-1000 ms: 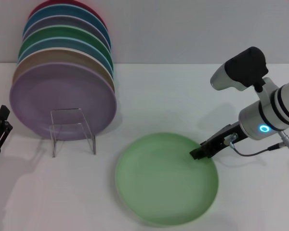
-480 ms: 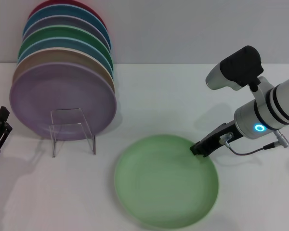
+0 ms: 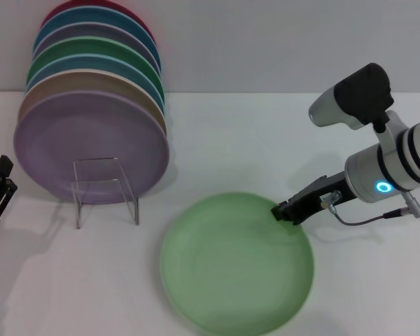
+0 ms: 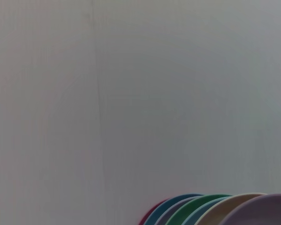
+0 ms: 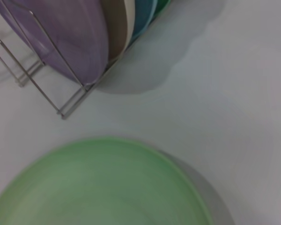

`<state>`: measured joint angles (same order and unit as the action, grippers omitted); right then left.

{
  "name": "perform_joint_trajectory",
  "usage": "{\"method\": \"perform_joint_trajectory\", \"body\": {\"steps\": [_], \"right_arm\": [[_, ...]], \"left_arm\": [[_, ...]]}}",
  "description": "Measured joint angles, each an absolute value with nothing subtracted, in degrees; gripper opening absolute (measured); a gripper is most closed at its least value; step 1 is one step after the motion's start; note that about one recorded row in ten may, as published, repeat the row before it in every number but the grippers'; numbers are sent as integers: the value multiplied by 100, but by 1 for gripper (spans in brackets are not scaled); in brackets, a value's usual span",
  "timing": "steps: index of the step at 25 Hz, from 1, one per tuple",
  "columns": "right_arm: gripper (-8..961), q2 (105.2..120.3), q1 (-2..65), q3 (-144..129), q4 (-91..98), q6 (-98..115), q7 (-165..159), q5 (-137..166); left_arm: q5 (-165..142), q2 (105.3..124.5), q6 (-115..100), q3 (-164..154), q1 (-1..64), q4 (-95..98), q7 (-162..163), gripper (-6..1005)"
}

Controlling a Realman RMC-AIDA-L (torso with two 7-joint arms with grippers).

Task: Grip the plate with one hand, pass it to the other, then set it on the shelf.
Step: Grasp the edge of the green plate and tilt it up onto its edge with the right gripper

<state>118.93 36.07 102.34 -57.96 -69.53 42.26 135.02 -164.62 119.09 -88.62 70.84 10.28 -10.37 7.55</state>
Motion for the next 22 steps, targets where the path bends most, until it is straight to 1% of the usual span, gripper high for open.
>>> {"method": "perform_joint_trajectory", "body": {"steps": [7, 12, 13, 16, 19, 22], "right_arm": [[21, 11891, 3435, 10261, -5887, -6976, 4401, 13321], [27, 11886, 3169, 10369, -6145, -6976, 4677, 12968], [28, 11882, 2985, 10497, -6315, -6975, 4905, 12736], [33, 11882, 2706, 10730, -6485, -6975, 5325, 12329], [39, 11885, 2533, 10912, -6503, -6974, 5661, 11953], [44, 11889, 2187, 11185, -6501, -6975, 6420, 11246]], "left_arm": [[-16462, 11909, -8895, 7084, 1041, -1038, 755, 798], [-16463, 11909, -8914, 7084, 1038, -1125, 755, 794], [-16470, 11908, -8922, 7084, 1023, -1186, 757, 793], [-16486, 11895, -8935, 7064, 1015, -1270, 808, 791], [-16495, 11884, -9007, 6937, 1010, -1347, 863, 788], [-16499, 11824, -9241, 6432, 958, -1600, 856, 786]]}}
